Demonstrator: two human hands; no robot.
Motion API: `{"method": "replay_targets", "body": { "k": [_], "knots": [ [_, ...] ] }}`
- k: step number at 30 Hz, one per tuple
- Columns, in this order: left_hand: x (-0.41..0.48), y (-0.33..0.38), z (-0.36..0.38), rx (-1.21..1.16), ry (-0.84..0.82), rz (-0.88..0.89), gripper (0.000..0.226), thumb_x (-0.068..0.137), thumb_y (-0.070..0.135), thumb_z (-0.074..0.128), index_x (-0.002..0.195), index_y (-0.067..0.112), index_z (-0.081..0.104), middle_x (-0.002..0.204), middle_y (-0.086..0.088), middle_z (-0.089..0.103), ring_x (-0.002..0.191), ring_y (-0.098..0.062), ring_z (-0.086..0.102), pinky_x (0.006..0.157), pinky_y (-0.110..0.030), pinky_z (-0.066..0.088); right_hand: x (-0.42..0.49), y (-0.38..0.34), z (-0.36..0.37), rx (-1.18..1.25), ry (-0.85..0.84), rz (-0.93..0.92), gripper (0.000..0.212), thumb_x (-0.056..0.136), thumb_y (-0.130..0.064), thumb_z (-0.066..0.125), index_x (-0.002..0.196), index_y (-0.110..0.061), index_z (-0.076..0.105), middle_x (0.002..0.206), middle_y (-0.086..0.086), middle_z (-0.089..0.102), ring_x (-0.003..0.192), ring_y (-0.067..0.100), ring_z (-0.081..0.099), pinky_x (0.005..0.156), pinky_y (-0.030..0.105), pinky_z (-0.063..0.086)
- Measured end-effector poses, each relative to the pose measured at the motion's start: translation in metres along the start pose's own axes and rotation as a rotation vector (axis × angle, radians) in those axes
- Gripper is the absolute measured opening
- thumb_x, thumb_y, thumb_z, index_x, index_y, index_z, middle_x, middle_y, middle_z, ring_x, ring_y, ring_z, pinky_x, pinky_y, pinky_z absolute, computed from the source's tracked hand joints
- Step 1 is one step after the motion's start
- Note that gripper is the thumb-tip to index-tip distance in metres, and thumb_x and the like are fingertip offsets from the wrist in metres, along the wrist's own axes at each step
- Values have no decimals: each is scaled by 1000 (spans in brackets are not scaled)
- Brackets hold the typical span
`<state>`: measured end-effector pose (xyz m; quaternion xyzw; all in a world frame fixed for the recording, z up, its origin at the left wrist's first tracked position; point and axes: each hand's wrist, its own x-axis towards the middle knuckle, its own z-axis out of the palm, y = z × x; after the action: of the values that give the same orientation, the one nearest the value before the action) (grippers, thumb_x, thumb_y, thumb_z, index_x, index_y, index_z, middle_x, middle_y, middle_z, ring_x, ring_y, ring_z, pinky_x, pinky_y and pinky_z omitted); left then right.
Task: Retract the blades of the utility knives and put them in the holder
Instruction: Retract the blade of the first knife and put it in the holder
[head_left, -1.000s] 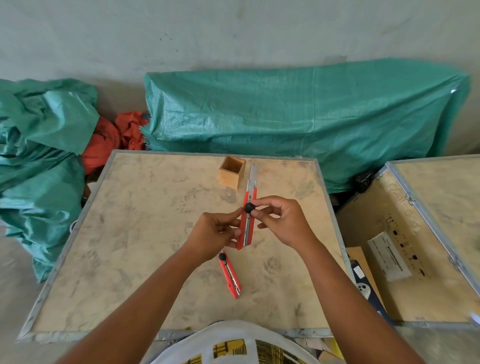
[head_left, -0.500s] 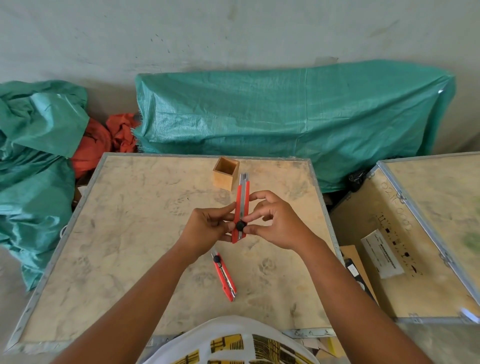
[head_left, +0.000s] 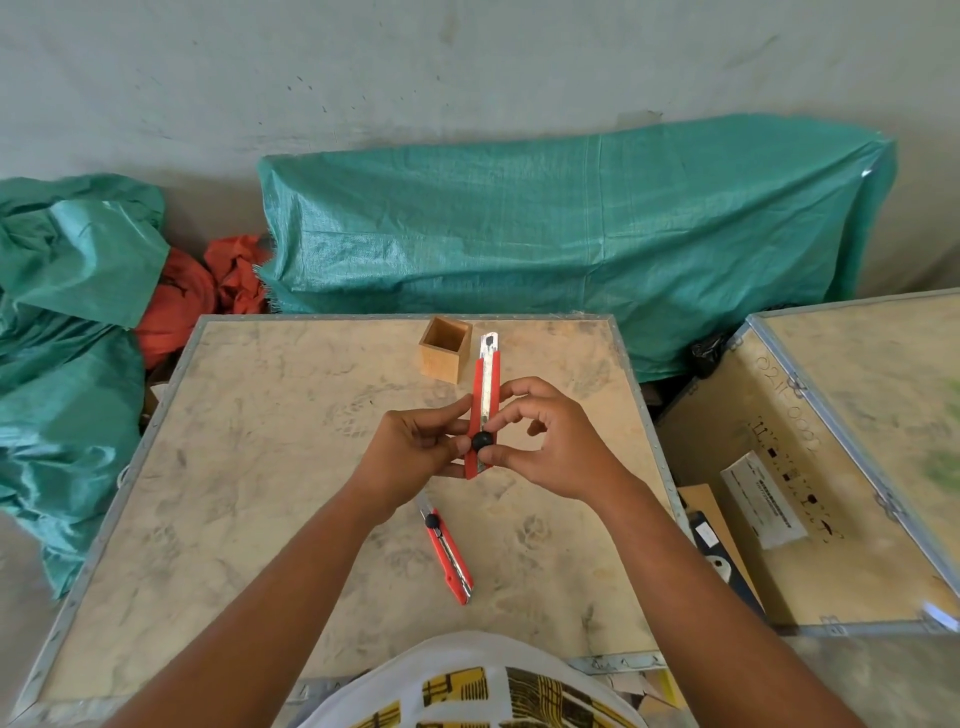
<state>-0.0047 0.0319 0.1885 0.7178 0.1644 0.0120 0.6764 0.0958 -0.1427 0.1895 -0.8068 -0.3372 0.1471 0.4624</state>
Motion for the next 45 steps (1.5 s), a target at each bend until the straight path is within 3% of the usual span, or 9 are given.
{"method": "replay_targets", "body": {
  "k": [4,11,15,17,22,29,34,41,45],
  "knots": [
    [-2,0,-1,-11,11,0,46,91,-8,61,121,27,67,106,-7,79,95,-25,77,85,-56,59,-1,1,-3,0,-53,-1,39,76,-25,87,112,-34,76,124,-16,60,107,6,59,79,21,46],
    [-4,0,-2,2,2,-5,46,91,-7,61,129,19,65,108,-8,78,96,-28,76,85,-59,58,-3,-1,2,-8,39,-4,21,69,-31,92,84,-30,78,120,-14,65,109,5,60,76,23,44],
    [-6,2,0,7,17,-2,46,91,-6,61,127,21,65,108,-9,78,95,-26,77,86,-57,59,-4,1,-1,-8,-5,-36,42,73,-29,89,111,-34,75,123,-15,64,103,7,60,75,22,48],
    [-6,2,1,3,11,-3,45,91,-6,62,130,18,65,109,-8,78,96,-26,76,85,-56,59,-4,3,-1,8,-3,-42,33,74,-26,88,105,-31,79,123,-14,64,110,8,61,76,25,48],
    [-4,3,1,13,12,15,45,90,-5,62,129,19,65,108,-6,78,95,-26,77,85,-54,60,-3,5,3,14,87,-55,27,68,-32,92,91,-25,79,117,-16,67,106,9,64,76,27,53],
    [11,1,-7,65,-8,-1,48,89,-8,63,123,26,67,107,-6,79,92,-22,77,85,-51,61,19,11,1,152,133,-29,24,89,-16,76,112,-24,77,117,-10,73,103,8,71,83,31,62],
    [42,10,-17,37,-17,21,47,90,-10,62,128,16,66,107,-7,79,91,-25,78,81,-46,63,61,14,-6,167,153,-51,28,87,-5,75,112,-17,78,110,-4,76,99,8,72,87,25,59],
    [121,28,-38,-48,-24,52,47,88,-7,66,132,10,63,116,-11,75,97,-31,76,80,-42,63,137,16,-27,221,155,7,33,87,-4,74,114,-23,77,105,-6,78,70,4,67,80,26,60],
    [181,14,-60,-31,96,-74,46,88,5,72,132,11,62,121,-7,73,109,-30,71,81,-40,63,185,40,-24,180,193,19,36,86,-1,74,114,-23,77,114,-2,75,82,5,70,81,25,58]
  ]
}}
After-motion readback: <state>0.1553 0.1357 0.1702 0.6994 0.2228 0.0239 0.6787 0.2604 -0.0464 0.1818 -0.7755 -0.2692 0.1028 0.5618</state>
